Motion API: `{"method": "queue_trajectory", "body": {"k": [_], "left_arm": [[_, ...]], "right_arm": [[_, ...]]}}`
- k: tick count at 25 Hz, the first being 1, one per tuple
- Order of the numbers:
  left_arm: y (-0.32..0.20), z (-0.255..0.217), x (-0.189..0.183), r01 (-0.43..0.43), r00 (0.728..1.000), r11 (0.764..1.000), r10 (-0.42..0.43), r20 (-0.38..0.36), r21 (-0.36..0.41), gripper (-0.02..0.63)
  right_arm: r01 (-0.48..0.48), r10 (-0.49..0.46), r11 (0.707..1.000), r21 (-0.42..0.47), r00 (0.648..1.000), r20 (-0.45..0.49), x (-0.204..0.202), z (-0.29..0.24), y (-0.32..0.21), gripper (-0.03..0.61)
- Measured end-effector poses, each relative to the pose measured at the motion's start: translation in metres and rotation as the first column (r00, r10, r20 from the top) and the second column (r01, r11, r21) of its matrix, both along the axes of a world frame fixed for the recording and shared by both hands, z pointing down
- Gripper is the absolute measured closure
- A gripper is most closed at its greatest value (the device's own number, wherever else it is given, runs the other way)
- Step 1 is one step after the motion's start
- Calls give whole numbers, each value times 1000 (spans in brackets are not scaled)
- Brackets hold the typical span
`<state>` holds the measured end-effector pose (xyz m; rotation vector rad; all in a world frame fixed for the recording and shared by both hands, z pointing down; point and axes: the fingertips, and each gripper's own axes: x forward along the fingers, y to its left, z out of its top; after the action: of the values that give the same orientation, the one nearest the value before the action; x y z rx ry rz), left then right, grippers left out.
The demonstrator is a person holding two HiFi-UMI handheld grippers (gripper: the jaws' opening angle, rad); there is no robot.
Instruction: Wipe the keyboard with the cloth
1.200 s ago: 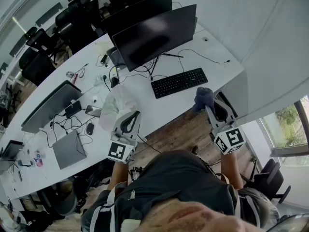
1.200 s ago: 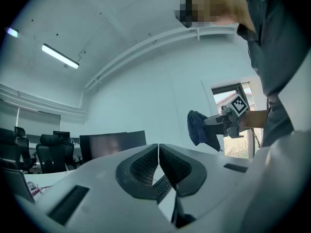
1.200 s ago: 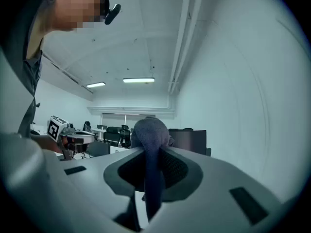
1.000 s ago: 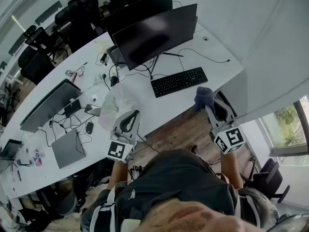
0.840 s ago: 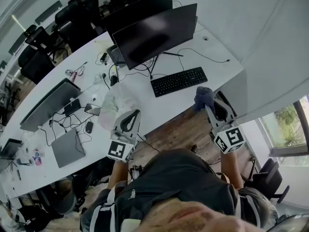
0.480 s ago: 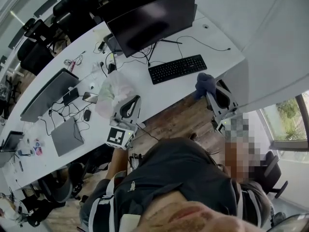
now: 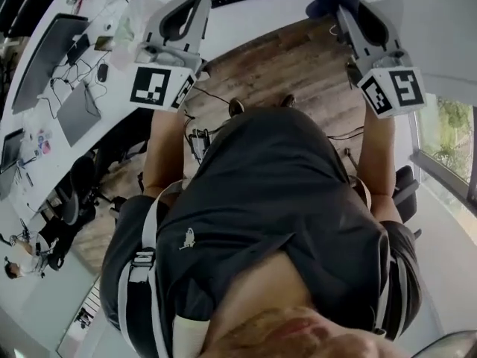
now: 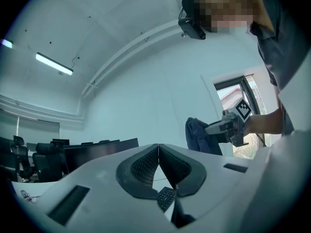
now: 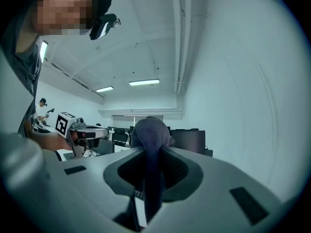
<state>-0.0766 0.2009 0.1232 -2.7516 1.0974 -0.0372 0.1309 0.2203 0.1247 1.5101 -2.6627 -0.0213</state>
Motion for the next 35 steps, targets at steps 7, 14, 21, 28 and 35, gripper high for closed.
{"method": "queue_trajectory", "body": {"k": [7, 14, 21, 28, 35], "left_arm": [[-1, 7, 58, 58, 998, 998, -58, 5, 36, 607], [-10, 23, 81, 76, 996, 997, -77, 46, 18, 607], [-39, 31, 85, 53, 998, 999, -52, 44, -9, 607], [-92, 36, 75, 10, 999, 1000, -9, 33, -25, 608], [-141, 41, 49, -25, 999, 999, 26, 32, -35, 608]], "right_arm": [[56, -56, 998, 31, 998, 3, 40, 15, -6, 508], [84, -84, 996, 11, 996, 30, 58, 30, -14, 508], [60, -60, 998, -16, 998, 37, 57, 36, -36, 508], [14, -13, 999, -40, 999, 35, 45, 41, -86, 508], [-18, 20, 998, -63, 999, 36, 19, 55, -136, 508]]}}
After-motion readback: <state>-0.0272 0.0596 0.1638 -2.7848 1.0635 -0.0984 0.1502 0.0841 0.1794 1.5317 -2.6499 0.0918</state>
